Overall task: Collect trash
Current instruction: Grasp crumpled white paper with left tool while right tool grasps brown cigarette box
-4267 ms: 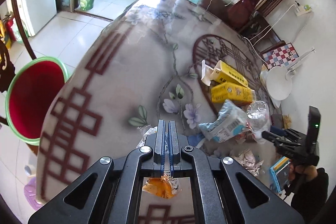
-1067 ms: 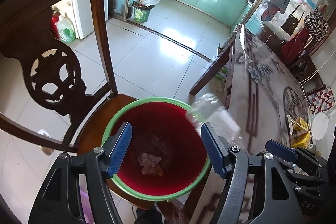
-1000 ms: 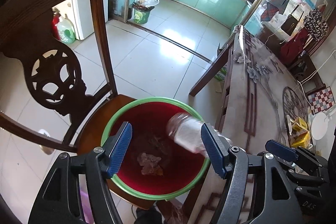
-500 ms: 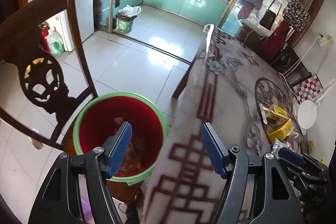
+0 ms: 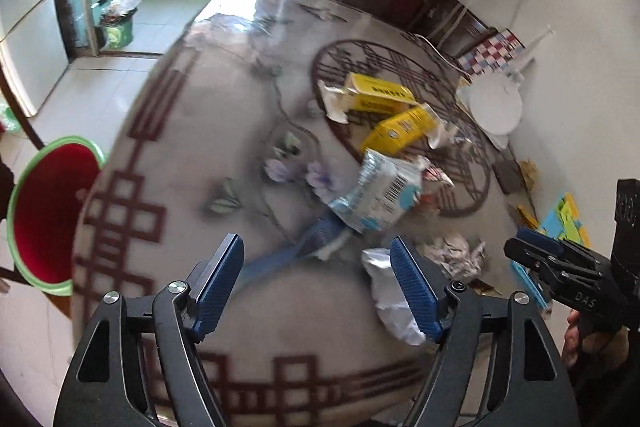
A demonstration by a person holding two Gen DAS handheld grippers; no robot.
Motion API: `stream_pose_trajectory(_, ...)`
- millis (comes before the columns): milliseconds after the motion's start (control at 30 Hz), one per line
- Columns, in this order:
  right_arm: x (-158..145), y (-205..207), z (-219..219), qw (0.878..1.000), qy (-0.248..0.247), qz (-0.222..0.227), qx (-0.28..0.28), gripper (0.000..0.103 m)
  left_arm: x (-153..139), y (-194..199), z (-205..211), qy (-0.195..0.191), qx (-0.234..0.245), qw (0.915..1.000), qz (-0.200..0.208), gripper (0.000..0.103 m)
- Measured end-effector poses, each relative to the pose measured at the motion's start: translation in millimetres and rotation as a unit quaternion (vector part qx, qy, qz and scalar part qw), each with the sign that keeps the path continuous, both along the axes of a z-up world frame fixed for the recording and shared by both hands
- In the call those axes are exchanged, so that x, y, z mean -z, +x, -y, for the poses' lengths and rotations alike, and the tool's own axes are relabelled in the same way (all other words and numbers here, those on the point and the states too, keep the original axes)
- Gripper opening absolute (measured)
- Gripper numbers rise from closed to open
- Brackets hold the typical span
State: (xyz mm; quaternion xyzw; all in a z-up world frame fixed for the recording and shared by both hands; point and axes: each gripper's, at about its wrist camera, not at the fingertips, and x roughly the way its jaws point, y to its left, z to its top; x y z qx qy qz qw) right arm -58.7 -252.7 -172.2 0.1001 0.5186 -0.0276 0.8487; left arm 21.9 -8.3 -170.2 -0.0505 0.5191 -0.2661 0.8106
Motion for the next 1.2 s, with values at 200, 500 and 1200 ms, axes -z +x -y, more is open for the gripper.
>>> stream_pose_trajectory(200, 29, -26, 36, 0.996, -0.051, -0.070, -0.034, 0.053, 30, -35, 70, 0.013, 0.084, 0.9948, -0.056, 0.080)
stream_pose_trajectory(500, 63, -41, 44, 0.990, -0.049, -0.116, -0.056, 0.053, 70, -46, 88, 0.033, 0.091, 0.9883, -0.117, 0.037)
stream_pose_trajectory(1200, 110, -22, 56, 0.992, -0.007, -0.126, -0.026, 0.004, 5, 3, 0, 0.010, -0.048, 0.9985, -0.024, 0.034)
